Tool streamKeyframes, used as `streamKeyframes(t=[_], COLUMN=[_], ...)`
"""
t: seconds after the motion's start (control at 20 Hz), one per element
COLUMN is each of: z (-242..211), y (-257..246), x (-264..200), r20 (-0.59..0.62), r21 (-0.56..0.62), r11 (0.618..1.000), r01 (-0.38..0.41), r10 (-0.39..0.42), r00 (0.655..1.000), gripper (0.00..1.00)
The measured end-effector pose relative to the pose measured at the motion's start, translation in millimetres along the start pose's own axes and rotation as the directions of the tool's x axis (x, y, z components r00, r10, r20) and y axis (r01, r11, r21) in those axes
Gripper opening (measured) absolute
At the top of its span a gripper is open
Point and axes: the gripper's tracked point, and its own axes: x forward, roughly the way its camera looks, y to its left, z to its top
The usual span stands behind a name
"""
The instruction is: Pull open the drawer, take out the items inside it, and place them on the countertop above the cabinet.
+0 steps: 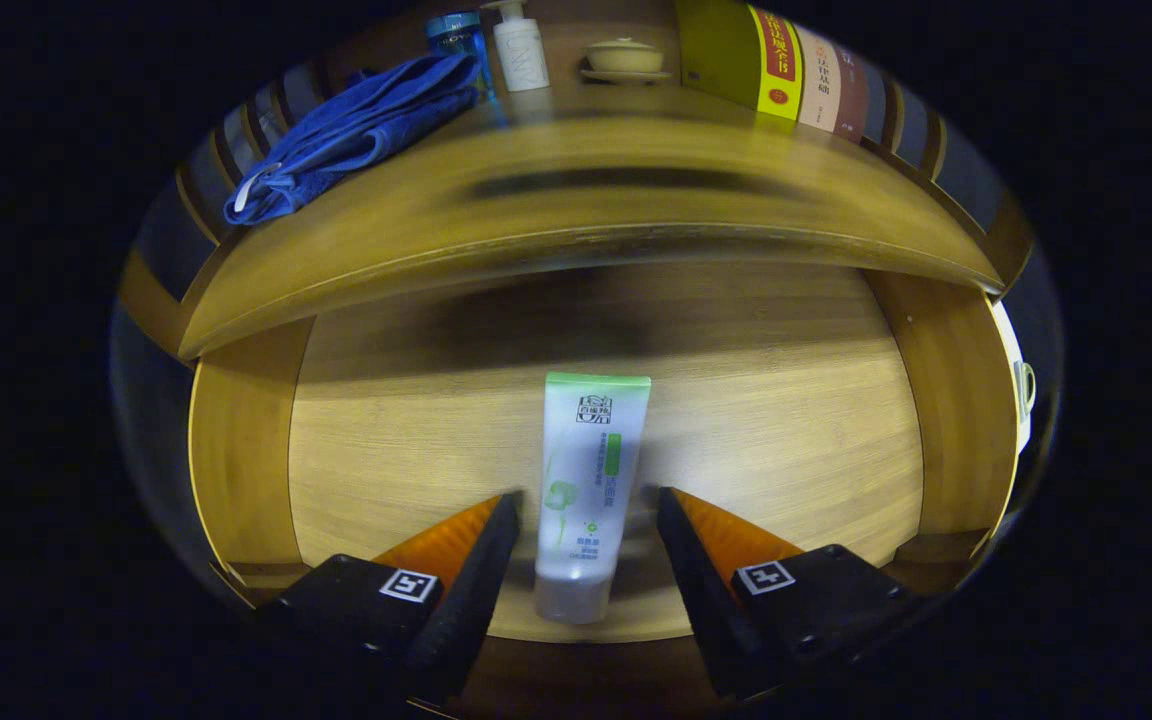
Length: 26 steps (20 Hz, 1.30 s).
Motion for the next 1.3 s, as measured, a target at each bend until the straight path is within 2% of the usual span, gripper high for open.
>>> streamKeyframes(t=[0.1, 0.15, 0.35, 0.45, 0.6, 0.65, 1.1, 1.3], z=[-2, 4, 20, 31, 53, 34, 41, 48], y=[7, 6, 17, 26, 39, 30, 49, 50], x=[2, 0, -12, -22, -46, -40, -109, -133], r20=[-0.031, -0.015, -0.001, 0.021, 0.058, 0.078, 0.233, 0.286], r21=[0.011, -0.001, -0.017, -0.007, -0.019, -0.029, -0.039, -0.059], r11=[1.000, 1.000, 1.000, 1.000, 1.000, 0.999, 0.994, 0.993], r01=[-0.010, 0.011, 0.009, -0.008, -0.016, -0.018, -0.099, -0.106], r10=[0.010, -0.011, -0.009, 0.008, 0.017, 0.020, 0.106, 0.119], r00=[0.999, 1.000, 1.000, 1.000, 0.998, 0.997, 0.967, 0.951], gripper=[0.89, 0.88, 0.61, 0.58, 0.58, 0.57, 0.57, 0.57])
